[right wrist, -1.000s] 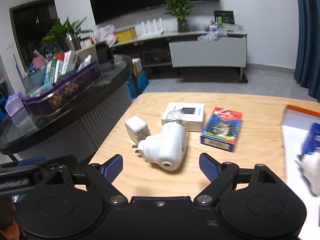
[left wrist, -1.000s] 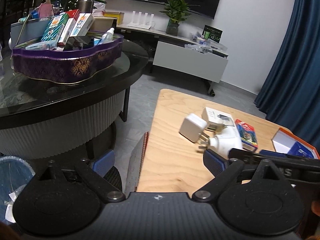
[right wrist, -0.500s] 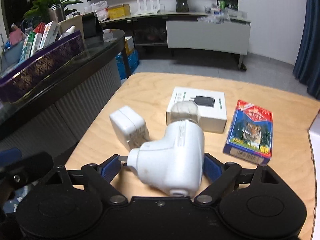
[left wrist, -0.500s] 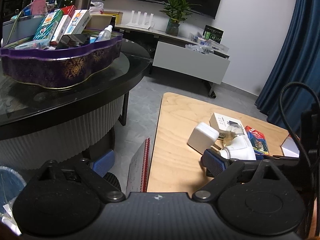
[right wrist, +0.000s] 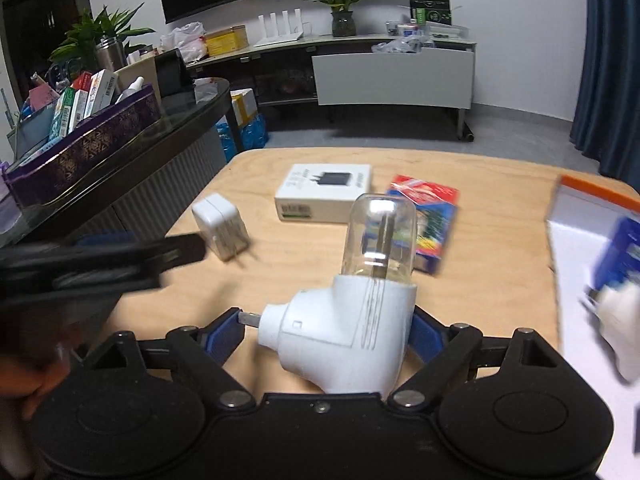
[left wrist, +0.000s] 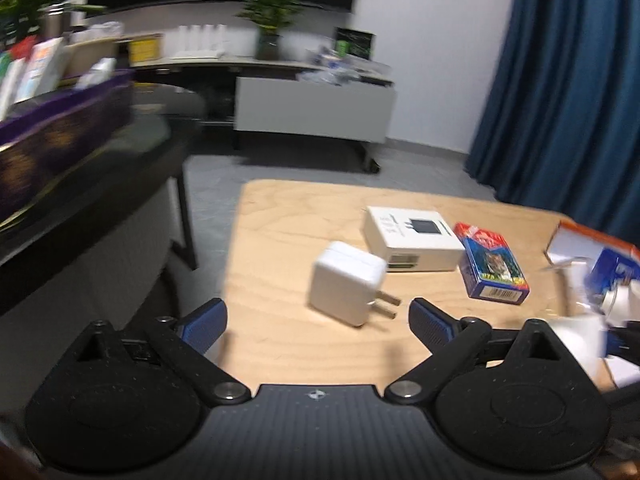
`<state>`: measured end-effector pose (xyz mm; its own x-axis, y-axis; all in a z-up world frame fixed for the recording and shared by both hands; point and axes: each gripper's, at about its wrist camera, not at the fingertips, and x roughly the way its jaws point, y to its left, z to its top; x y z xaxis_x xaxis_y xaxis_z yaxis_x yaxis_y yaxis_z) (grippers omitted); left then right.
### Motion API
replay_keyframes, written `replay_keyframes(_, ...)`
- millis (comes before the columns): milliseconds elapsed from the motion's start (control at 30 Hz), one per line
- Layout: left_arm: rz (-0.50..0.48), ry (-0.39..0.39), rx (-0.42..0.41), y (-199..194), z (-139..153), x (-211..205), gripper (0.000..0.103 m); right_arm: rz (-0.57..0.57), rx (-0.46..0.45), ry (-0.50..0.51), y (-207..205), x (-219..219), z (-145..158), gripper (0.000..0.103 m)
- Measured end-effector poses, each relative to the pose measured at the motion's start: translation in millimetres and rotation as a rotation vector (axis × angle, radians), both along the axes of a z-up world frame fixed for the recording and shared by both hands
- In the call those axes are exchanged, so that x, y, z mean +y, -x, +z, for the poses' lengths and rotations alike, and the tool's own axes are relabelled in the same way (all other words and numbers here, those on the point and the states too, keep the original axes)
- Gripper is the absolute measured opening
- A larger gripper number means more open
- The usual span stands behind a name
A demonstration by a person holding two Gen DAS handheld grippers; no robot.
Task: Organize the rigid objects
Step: 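Grasp the white plug-in device with the right tool while the left tool grasps the white adapter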
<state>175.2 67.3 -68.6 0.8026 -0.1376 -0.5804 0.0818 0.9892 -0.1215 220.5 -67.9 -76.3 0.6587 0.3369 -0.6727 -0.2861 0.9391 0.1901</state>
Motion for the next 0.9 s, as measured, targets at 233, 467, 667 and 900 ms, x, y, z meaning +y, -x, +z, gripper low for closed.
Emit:
replay_keyframes(233,-0.1,-0.068,0.016,-31,-13,-20,0.102,-0.009,-0.019,-0.023,24,-19,10,0.101)
replay_keyframes(467,-0.091,-0.086,0.02,-31,-10,-19,0.06,-0.027,-0.055,-0.042,34,-30,21,0.101)
replay_keyframes(667,-0.056,-0.048,0.026,-3,-5,-18,0.06,-0.052,-0.088,-0.057,45,-42,34,0.101)
replay_keyframes(900,-0.08,-0.026,-0.019,30,26,-41,0.028,-0.089,-0.126,-0.061,66,-62,49,0.101)
